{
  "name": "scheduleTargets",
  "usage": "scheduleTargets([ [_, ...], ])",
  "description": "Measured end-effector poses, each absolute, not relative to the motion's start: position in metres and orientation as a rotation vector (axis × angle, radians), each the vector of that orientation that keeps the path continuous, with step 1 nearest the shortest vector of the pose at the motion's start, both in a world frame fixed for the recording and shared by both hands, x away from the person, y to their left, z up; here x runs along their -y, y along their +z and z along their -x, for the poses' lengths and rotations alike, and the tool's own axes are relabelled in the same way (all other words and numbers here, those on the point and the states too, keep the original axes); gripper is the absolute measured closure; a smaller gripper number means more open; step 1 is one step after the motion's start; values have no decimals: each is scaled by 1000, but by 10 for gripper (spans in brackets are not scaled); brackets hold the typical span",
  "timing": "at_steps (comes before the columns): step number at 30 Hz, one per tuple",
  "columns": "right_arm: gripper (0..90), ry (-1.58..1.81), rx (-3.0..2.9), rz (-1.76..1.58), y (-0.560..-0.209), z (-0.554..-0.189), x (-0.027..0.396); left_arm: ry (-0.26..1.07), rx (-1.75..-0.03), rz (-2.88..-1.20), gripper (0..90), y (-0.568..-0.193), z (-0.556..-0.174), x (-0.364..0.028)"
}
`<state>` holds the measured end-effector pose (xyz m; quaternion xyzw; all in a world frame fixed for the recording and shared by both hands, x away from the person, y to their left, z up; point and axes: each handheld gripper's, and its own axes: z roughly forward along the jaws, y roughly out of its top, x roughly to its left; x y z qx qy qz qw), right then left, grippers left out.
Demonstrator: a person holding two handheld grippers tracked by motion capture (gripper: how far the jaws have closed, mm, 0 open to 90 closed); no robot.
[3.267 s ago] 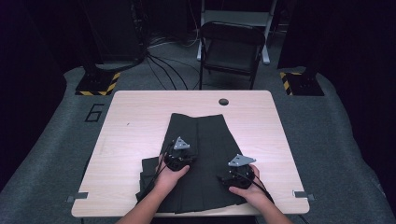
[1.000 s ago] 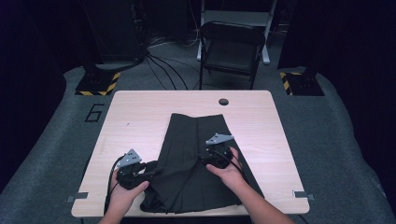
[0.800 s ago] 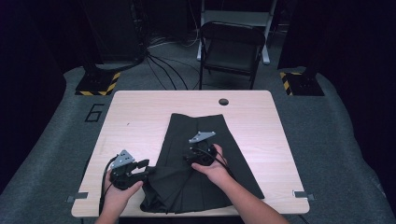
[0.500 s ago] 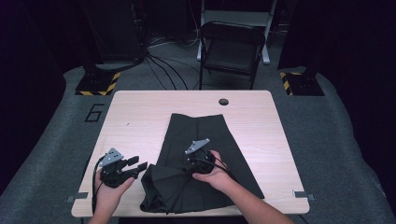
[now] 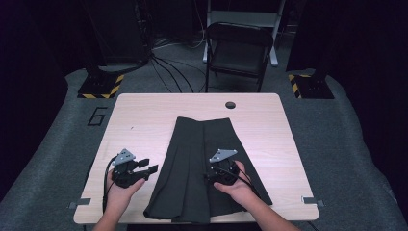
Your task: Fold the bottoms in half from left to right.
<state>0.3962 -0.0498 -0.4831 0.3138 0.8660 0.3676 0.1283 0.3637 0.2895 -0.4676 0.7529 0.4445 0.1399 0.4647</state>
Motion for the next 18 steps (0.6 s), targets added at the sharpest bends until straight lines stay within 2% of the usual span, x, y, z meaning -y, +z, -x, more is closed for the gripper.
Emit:
scheduleTargets([
  [18, 514, 1089, -2358, -1150, -491, -449, 28, 363, -1092, -1895, 465, -475, -360, -286],
])
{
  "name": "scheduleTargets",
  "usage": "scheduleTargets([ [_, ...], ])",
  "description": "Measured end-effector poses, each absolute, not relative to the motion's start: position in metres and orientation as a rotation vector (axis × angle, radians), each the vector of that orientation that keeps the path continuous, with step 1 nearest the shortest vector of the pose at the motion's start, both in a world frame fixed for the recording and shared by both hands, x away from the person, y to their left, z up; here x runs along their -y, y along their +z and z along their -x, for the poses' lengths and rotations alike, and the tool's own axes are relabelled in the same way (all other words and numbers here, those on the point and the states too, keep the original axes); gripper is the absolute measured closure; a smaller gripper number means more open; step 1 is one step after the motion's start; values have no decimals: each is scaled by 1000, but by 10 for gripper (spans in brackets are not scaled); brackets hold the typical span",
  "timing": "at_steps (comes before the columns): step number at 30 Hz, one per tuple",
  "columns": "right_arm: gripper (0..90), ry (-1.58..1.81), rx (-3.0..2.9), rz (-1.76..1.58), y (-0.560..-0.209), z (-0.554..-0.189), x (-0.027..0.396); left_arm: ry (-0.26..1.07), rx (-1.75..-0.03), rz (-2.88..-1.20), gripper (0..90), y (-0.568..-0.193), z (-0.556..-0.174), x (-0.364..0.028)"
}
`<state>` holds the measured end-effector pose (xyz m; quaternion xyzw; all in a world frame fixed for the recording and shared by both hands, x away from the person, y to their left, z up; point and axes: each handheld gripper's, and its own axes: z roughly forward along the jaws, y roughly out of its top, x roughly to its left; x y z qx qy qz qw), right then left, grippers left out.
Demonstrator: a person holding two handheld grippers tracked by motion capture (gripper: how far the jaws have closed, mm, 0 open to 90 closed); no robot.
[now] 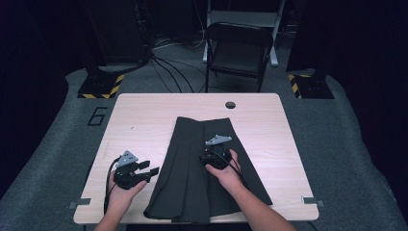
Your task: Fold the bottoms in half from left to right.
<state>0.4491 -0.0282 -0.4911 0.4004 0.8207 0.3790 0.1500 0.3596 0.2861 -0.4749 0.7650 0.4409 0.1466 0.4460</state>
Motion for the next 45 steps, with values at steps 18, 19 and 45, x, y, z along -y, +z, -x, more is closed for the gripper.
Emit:
scheduleTargets([
  [18, 476, 1092, -2383, -1231, -514, -481, 16, 398, -1143, -1873, 465, -478, -344, -299],
  [19, 476, 1090, -2376, -1256, -515, -480, 13, 390, -1143, -1881, 465, -478, -343, -300],
  [45, 785, 1169, -2361, -1015, -486, -470, -3, 401, -1166, -1873, 464, -479, -337, -306],
])
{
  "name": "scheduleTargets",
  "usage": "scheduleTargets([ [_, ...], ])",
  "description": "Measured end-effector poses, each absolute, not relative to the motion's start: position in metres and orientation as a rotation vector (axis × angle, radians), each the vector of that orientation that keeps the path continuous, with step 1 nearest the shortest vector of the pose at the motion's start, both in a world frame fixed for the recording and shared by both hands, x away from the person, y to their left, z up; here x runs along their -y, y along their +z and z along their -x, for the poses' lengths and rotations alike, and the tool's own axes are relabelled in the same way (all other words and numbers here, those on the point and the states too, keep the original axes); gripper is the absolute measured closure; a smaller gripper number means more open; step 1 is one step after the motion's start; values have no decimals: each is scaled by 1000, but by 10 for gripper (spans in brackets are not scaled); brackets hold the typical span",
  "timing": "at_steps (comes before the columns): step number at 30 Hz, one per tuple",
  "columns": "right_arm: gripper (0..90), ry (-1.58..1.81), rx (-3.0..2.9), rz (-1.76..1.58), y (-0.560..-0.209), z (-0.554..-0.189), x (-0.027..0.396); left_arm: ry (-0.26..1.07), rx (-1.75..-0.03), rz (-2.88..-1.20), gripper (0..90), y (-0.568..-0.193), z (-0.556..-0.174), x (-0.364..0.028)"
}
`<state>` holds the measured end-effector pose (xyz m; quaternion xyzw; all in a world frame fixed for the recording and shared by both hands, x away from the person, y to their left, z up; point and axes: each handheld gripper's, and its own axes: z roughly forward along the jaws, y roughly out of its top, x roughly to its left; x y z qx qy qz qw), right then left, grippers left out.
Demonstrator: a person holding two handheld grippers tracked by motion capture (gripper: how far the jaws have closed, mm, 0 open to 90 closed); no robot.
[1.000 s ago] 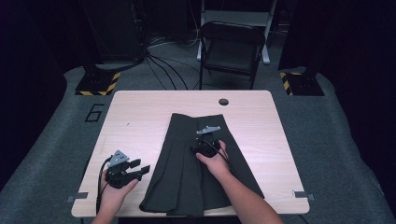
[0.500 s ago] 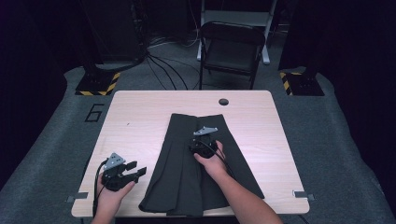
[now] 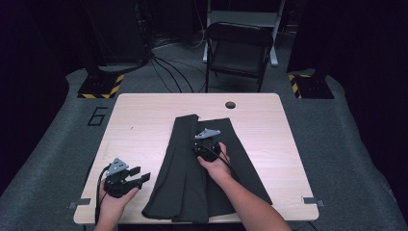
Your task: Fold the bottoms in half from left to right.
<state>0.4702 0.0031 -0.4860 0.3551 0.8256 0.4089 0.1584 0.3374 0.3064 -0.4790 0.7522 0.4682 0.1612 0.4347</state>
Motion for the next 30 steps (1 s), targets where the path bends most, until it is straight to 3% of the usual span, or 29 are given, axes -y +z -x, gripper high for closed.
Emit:
scheduleTargets([
  [6, 787, 1193, -2344, -978, -470, -470, -7, 345, -1147, -1897, 458, -487, -337, -292],
  [17, 785, 1173, -2357, -1006, -474, -471, -6, 320, -1090, -2000, 451, -499, -335, -264],
  [18, 783, 1161, -2370, -999, -475, -471, -4, 329, -1097, -2004, 507, -500, -335, -262],
  [19, 783, 1161, -2370, -999, -475, -471, -4, 343, -1094, -2015, 507, -501, -335, -260],
  [20, 783, 1167, -2359, -998, -477, -472, -4, 340, -1098, -2015, 587, -502, -336, -259],
  [21, 783, 1167, -2359, -998, -477, -472, -4, 335, -1101, -2018, 587, -503, -336, -258],
  [22, 783, 1161, -2369, -1004, -478, -472, -2, 348, -1103, -2032, 690, -505, -336, -256],
  [25, 783, 1162, -2367, -1020, -479, -471, -1, 360, -1099, -2032, 880, -504, -335, -254],
  [30, 786, 1196, -2360, -992, -470, -469, 1, 335, -1061, -2023, 894, -491, -336, -254],
])
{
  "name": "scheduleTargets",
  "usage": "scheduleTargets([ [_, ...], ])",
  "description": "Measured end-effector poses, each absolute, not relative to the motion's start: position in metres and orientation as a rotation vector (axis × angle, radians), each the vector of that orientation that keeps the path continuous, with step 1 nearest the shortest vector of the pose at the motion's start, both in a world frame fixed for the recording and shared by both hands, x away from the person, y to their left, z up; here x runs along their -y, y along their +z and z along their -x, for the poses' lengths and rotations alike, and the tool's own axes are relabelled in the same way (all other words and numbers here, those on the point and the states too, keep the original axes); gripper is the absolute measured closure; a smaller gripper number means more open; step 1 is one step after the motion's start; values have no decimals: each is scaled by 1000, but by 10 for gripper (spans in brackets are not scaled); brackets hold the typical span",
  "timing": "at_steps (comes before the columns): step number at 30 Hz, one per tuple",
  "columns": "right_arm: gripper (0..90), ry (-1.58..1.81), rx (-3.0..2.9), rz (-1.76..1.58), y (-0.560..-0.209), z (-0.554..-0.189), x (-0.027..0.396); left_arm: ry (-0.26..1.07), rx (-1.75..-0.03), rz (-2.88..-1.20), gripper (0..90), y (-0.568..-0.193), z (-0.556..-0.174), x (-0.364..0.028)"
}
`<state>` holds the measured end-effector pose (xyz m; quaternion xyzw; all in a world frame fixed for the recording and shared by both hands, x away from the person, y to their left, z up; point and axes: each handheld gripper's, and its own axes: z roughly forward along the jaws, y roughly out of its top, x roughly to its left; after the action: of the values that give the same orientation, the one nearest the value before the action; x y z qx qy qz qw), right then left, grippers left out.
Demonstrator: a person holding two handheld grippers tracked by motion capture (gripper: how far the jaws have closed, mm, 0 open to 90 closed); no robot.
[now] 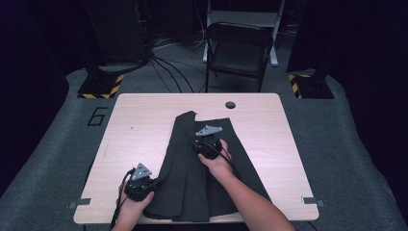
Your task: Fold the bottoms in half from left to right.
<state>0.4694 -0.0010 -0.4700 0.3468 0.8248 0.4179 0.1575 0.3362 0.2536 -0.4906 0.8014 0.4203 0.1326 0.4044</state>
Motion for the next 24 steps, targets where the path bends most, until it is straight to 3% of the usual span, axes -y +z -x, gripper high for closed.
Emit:
scheduleTargets([
  [12, 791, 1275, -2304, -971, -423, -461, 23, 318, -945, -1952, 895, -451, -330, -238],
  [24, 792, 1213, -2265, -1011, -374, -459, 77, 267, -767, -1966, 893, -417, -339, -182],
])
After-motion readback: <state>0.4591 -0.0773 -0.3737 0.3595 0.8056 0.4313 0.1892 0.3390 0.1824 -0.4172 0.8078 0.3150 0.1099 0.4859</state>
